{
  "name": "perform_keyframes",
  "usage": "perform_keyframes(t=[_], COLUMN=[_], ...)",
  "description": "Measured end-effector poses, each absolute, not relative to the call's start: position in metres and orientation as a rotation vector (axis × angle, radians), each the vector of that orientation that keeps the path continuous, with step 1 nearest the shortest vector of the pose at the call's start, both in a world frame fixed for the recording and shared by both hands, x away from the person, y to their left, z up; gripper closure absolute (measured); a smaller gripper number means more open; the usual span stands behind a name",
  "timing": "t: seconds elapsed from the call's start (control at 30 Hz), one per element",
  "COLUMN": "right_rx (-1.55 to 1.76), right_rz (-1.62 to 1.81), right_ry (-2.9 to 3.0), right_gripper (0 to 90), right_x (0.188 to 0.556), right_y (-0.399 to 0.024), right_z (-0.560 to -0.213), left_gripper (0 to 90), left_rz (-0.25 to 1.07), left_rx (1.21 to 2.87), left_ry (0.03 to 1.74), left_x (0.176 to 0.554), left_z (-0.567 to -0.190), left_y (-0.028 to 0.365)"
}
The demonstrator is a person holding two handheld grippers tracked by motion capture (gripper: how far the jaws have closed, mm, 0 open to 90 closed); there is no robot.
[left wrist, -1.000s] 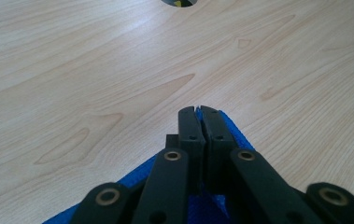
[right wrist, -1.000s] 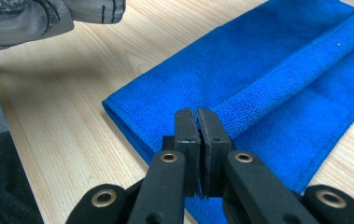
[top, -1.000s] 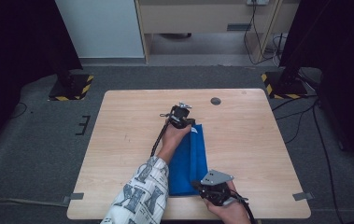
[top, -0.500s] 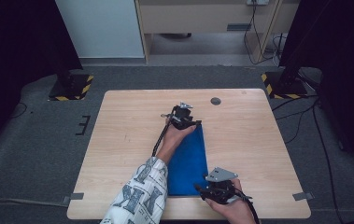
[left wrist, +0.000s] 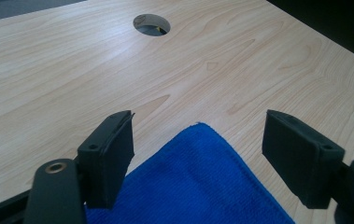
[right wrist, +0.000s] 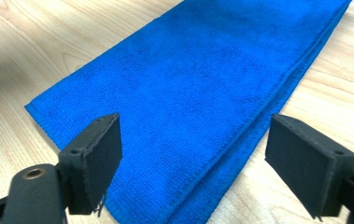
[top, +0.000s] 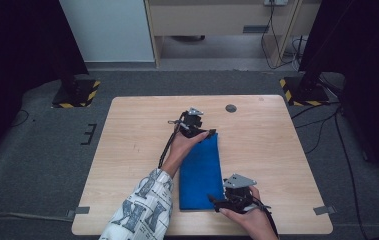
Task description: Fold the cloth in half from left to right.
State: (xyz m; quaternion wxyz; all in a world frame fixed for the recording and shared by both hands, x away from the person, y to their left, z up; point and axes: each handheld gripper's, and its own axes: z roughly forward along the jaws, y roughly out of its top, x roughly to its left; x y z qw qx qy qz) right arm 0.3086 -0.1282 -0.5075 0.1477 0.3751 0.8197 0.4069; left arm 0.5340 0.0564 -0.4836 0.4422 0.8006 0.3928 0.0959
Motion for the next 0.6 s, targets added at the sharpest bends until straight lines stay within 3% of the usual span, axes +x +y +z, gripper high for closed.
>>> perform_keyframes(t=[0.6], right_rx=[1.120], right_rz=[1.145], right_ry=[2.361], right_gripper=[10.0], right_x=[0.328], right_y=[-0.127], right_z=[-0.514], left_gripper=[10.8], left_rz=[0.256], left_rx=[2.019], left_ry=[0.954], left_x=[0.519], left_z=[-0.478], left_y=[0.078])
